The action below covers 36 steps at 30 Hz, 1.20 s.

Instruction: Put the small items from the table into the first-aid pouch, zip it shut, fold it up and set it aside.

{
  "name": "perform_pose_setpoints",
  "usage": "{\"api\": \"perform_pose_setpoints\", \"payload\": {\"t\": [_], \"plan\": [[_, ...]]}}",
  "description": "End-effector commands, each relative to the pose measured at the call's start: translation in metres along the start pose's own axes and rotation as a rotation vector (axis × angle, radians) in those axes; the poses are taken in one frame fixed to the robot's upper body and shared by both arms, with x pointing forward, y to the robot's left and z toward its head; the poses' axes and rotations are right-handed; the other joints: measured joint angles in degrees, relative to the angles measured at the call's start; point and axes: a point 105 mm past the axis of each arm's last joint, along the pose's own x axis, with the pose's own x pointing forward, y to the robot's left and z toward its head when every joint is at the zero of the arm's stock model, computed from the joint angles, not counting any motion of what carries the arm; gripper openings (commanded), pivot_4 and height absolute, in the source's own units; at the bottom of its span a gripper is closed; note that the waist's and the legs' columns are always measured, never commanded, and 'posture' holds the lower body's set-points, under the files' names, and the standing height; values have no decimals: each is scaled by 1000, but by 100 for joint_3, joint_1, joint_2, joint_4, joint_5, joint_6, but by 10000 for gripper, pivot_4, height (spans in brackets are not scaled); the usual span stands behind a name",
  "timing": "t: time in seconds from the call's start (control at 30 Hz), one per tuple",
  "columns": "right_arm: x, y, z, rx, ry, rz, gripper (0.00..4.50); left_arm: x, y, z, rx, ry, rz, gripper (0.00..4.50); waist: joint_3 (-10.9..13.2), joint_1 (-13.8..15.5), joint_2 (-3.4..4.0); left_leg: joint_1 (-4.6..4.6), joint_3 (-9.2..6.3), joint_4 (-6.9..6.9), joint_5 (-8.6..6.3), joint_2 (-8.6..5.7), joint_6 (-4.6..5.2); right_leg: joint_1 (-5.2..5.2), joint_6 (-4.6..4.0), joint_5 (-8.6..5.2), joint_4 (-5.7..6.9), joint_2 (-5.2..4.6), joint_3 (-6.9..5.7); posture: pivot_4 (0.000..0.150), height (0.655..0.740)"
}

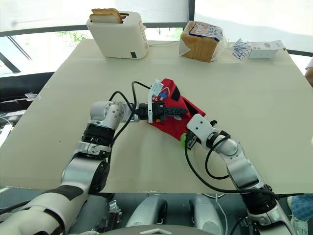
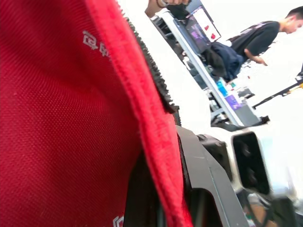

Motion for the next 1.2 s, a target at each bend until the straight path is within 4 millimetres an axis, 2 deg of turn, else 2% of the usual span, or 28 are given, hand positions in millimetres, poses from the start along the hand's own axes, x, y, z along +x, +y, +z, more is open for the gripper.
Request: {"api": "perform_pose_setpoints", "payload": {"t": [0.03, 0.1, 0.23, 0.37, 0.43, 0.57, 0.67, 0.77, 0.87, 0.93, 1.03, 1.13, 1.2], "plan": [[-7, 2, 7, 11, -37, 4, 0, 7, -12, -1, 50, 33, -76, 4942, 0, -1, 0, 0, 0, 0, 0, 0, 0, 0, 0, 0, 1, 0, 0, 1500, 7400], [-15, -4, 11, 37, -61, -23, 0, 6, -9, -3, 68, 46, -63, 11074, 0, 11, 0, 0, -1, 0, 0, 0, 0, 0, 0, 0, 1, 0, -1, 1500, 7400], [-36, -19, 21, 74, -110, -82, 0, 0, -4, -9, 95, 80, -48, 30231, 0, -10, 1, -1, -1, 0, 0, 0, 0, 0, 0, 0, 1, 0, 0, 1500, 7400], [-56, -32, 30, 99, -143, -123, 0, -1, -4, -10, 96, 88, -63, 30231, 0, -23, 1, 0, -1, 0, 0, 1, 0, 0, 0, 0, 2, 1, 0, 1500, 7400], [-63, -45, 36, 122, -159, -165, 0, -1, -2, -14, 99, 102, -62, 30231, 0, -20, 1, 0, -1, 0, 0, 1, 0, 0, 0, 0, 2, 1, 0, 1500, 7400], [-67, -66, 59, 145, -241, -187, 0, -4, 2, -24, 90, 130, -72, 30231, 0, -35, 2, 2, 2, 0, 0, 1, 0, 0, 0, 0, 4, 2, 3, 1500, 7400], [-54, -73, 83, 151, -312, -144, 0, -5, 2, -23, 97, 114, -85, 30231, 0, -51, 4, 5, 2, -1, 0, 4, 0, 0, -1, 0, 5, 6, 3, 1500, 7400], [-21, -77, 106, 175, -374, -47, 0, -3, -1, -16, 117, 65, -116, 30231, 0, -40, 5, 5, 1, -2, 0, 3, 0, 0, -1, 0, 5, 6, 2, 1500, 7400], [4, -81, 111, 217, -397, 3, 0, -3, -3, -14, 136, 47, -129, 30231, 0, -36, 4, 4, 4, -1, 0, 3, 1, -1, -1, 0, 5, 5, 3, 1500, 7400], [28, -81, 99, 250, -366, 45, 0, -6, -9, -8, 178, 9, -155, 30231, 0, -25, 4, 1, 1, -1, 0, 3, 1, 0, -2, 0, 2, 5, -2, 1500, 7400], [47, -80, 84, 261, -325, 69, 0, -10, -18, -2, 211, -39, -192, 30231, 0, -38, 4, -2, 5, -1, 0, 0, 1, -1, -1, 1, 0, 0, 2, 1500, 7400], [66, -81, 59, 293, -248, 81, 0, -28, -29, 4, 270, -114, -205, 30231, 1, -73, 6, -3, 6, -1, 0, 1, 1, -6, -1, 1, 3, 0, 4, 1500, 7400], [76, -78, 34, 288, -154, 80, 0, -46, -35, 3, 331, -158, -184, 30231, 1, -136, 6, -2, 5, -2, 0, 3, 1, -7, -2, 1, 4, 0, 2, 1500, 7400]]}}
